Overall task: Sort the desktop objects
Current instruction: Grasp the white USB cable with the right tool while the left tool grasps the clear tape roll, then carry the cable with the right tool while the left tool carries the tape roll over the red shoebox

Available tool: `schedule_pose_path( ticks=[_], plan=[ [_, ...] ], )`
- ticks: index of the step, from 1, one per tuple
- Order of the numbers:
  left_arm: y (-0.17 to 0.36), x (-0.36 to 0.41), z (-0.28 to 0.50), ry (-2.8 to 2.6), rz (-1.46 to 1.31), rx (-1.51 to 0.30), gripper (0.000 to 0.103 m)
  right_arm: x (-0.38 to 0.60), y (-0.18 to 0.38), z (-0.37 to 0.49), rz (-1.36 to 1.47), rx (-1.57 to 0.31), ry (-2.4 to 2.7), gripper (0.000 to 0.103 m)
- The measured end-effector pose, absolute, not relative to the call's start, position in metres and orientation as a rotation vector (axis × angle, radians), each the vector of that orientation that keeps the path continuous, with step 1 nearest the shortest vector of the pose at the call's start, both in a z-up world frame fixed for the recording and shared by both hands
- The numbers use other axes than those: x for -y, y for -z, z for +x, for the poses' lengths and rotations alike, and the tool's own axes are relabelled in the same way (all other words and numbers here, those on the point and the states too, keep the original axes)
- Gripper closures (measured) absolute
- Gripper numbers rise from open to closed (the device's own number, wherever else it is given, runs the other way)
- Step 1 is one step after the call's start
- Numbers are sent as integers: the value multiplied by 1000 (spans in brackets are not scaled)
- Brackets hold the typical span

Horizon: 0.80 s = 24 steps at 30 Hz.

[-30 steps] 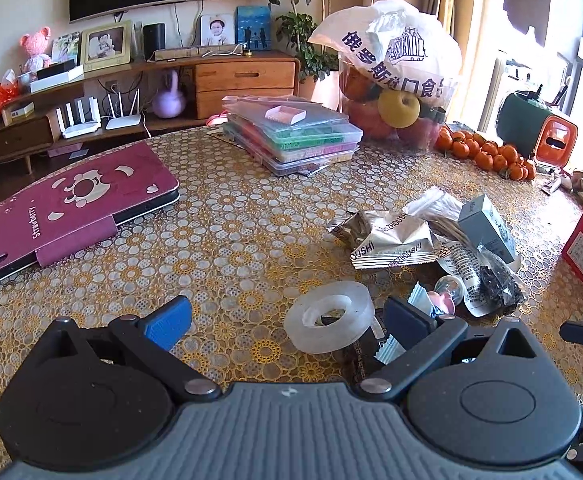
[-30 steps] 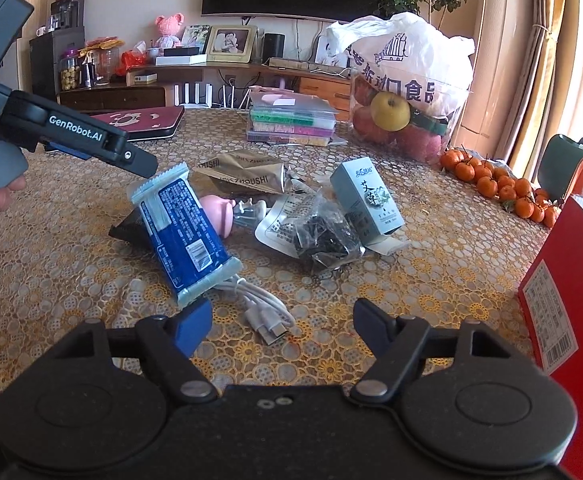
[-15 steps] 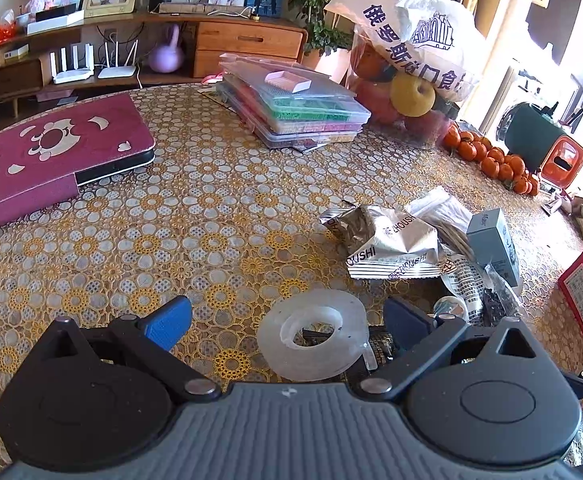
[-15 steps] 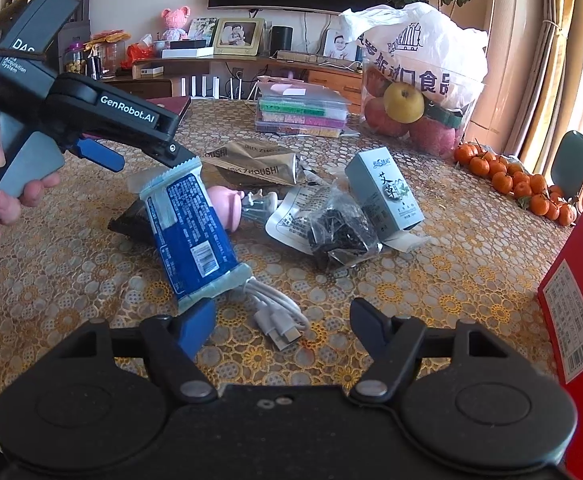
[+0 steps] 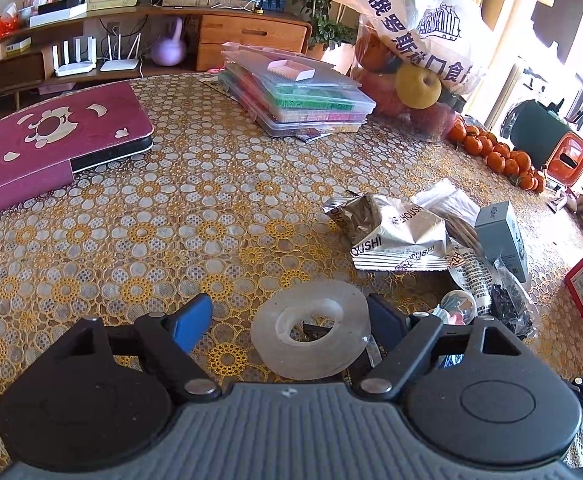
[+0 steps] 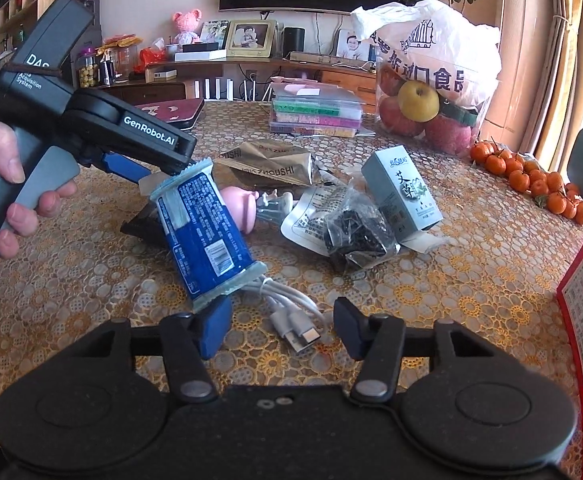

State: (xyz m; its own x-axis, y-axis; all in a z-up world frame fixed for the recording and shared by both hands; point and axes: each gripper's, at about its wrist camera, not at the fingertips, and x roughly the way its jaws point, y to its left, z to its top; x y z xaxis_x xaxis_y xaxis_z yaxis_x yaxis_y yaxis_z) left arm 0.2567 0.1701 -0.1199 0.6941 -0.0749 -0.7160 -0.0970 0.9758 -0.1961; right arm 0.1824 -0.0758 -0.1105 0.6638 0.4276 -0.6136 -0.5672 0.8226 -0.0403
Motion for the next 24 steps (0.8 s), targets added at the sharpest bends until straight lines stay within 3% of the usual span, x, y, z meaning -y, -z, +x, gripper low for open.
schedule_pose_path(
  ticks=[6, 8, 24],
  plan=[
    [119, -168, 256, -32, -191, -797, 44, 77, 110, 177, -235, -628, -580, 67],
    [119, -169, 255, -34, -196, -797, 44, 78, 109, 176, -240, -627, -574, 78],
    [102, -167, 237, -100, -153, -803, 44, 107, 96, 171, -203, -615, -476, 81]
  ],
)
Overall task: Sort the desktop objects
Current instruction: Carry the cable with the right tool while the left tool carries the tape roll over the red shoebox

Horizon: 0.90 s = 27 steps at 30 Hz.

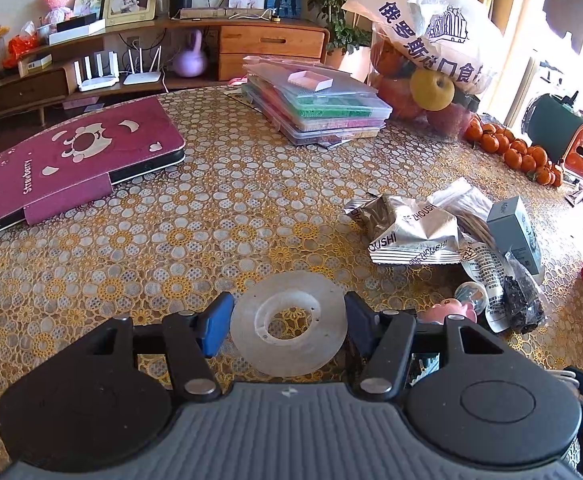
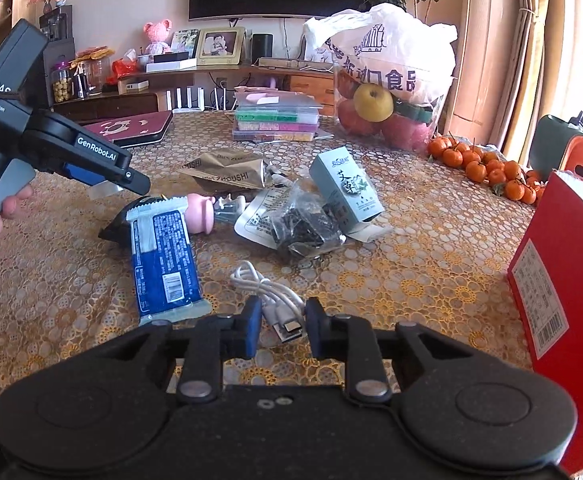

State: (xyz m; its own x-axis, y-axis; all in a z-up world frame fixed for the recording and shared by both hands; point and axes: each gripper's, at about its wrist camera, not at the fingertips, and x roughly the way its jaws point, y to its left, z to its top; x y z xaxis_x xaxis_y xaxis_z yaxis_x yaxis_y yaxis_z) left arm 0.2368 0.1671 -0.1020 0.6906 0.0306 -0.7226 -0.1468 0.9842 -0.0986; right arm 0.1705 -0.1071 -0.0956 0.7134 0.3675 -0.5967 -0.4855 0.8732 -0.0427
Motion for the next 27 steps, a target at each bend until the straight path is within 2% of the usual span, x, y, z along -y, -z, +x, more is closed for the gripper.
schedule_pose_path(
  ticks=[27],
  plan=[
    [19, -76, 156, 53, -9, -746, 44, 160, 28, 117, -109, -512, -420, 81]
  ],
)
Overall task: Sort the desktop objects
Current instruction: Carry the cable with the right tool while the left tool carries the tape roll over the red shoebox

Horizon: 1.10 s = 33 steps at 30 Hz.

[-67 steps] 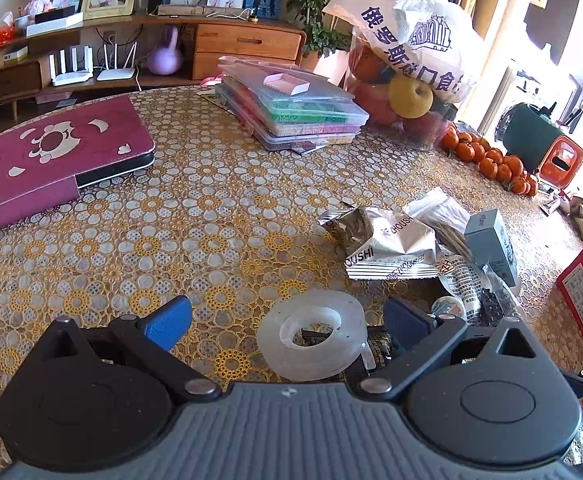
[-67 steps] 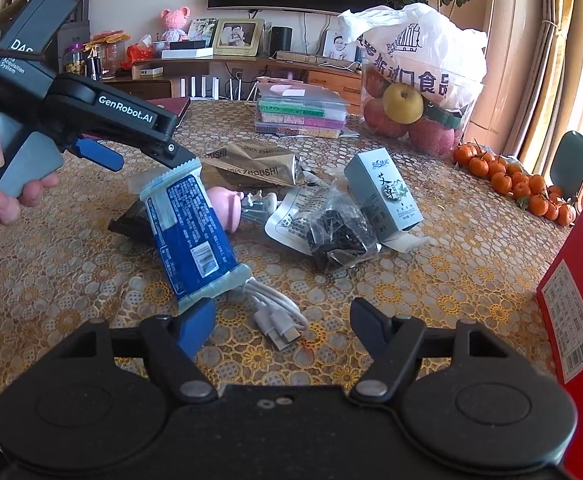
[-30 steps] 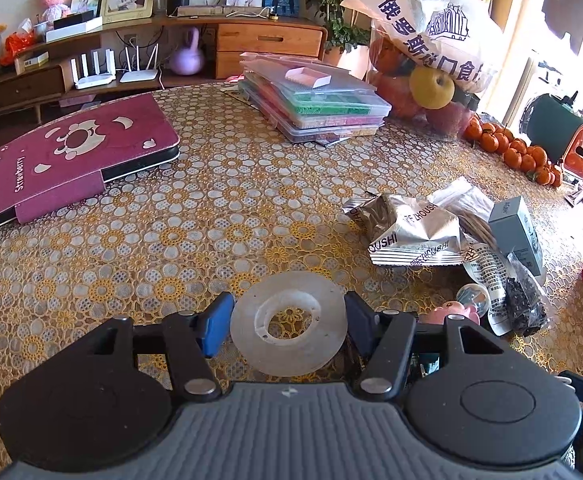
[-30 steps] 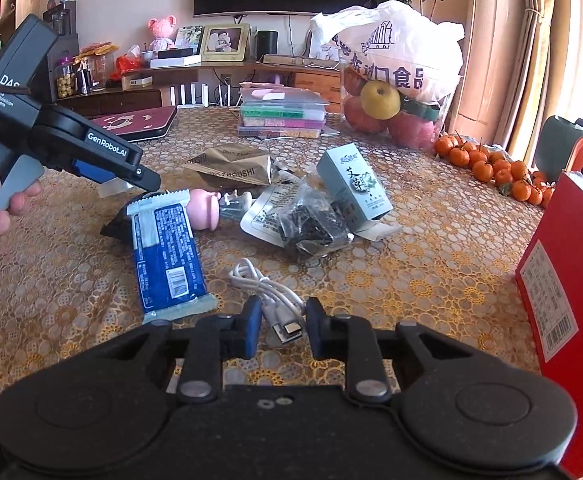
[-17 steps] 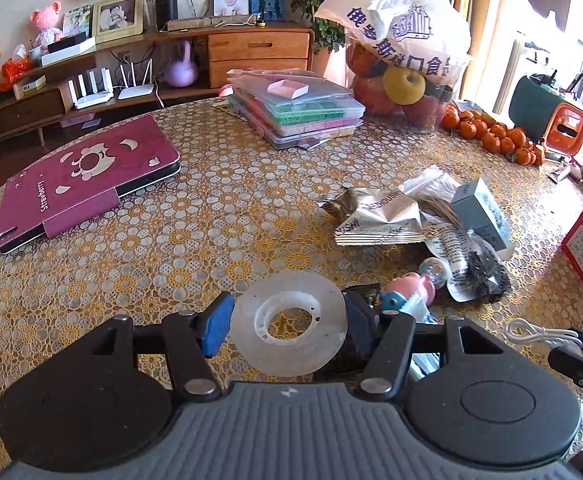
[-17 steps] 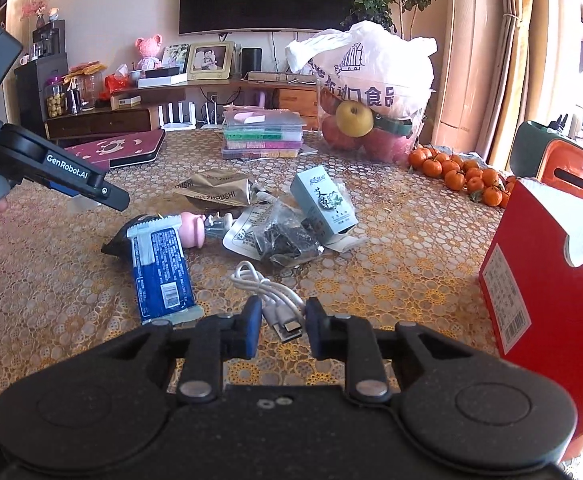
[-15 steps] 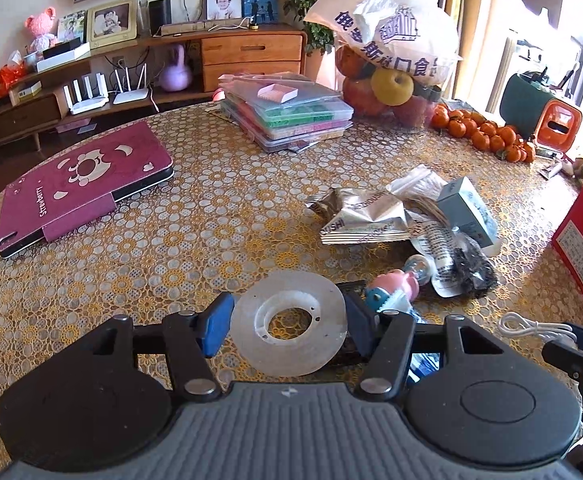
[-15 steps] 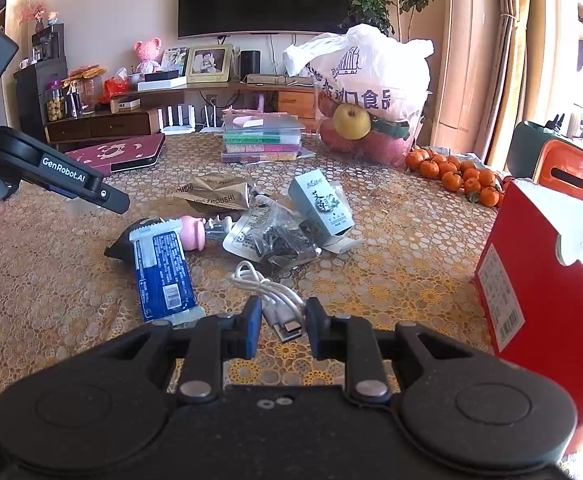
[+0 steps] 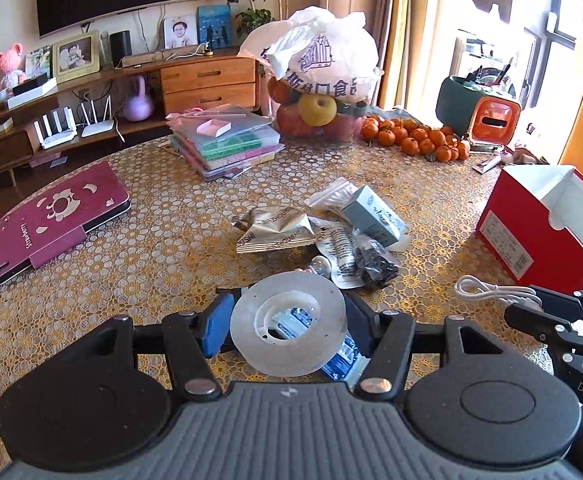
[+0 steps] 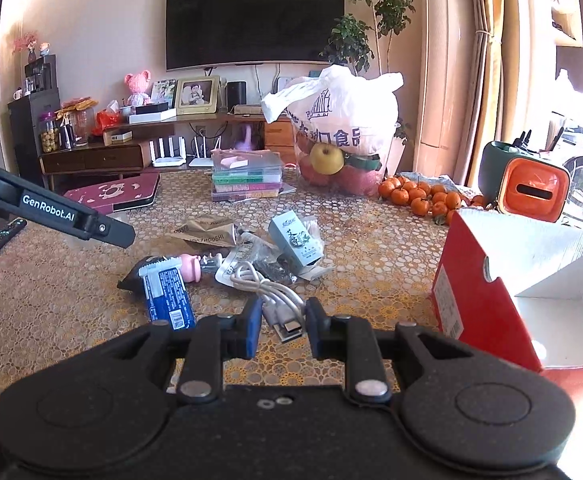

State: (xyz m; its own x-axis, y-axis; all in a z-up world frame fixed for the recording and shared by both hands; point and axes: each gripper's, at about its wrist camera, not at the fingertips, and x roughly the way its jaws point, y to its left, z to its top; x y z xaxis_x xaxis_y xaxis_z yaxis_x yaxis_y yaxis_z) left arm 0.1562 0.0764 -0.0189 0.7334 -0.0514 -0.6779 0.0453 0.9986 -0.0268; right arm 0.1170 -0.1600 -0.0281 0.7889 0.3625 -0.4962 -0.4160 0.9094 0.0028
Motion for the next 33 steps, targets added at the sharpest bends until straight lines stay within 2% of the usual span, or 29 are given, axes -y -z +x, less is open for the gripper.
schedule_pose_path(
  ticks=[16, 33],
  plan=[
    [-16, -4, 138, 219, 60, -676, 44, 208, -8, 97, -33, -448, -350, 81],
    [-31, 75, 151, 342, 117, -620, 44, 272, -21, 105, 2, -410, -208, 81]
  ],
)
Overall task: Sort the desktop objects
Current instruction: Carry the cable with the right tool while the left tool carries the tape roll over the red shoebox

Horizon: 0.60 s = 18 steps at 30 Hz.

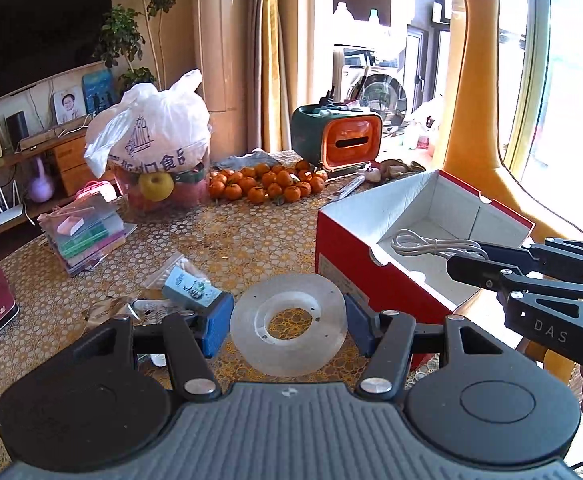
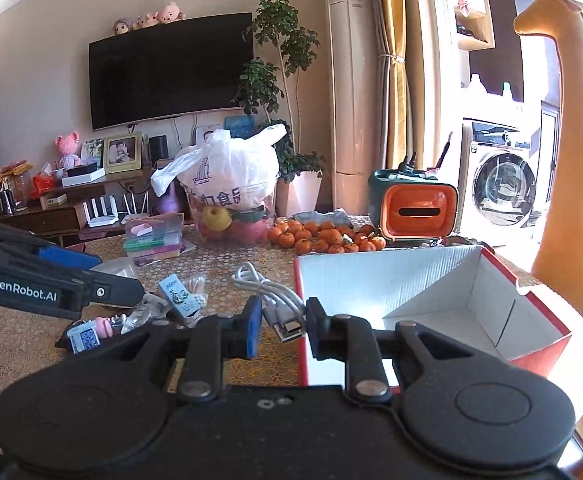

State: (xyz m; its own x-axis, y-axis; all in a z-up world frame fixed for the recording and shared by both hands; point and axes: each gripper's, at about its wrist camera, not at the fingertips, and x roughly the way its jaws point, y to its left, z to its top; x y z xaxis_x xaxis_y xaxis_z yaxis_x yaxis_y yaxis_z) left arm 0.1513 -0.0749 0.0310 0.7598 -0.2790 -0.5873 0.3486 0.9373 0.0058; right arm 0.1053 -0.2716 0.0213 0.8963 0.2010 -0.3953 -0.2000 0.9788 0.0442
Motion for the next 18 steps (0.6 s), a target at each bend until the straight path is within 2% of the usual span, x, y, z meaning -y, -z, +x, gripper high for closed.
schedule_pose_path(
  ticks=[18],
  plan=[
    [-24, 166, 187, 480, 153, -636, 44, 330, -15, 122, 17, -421, -90, 81]
  ],
)
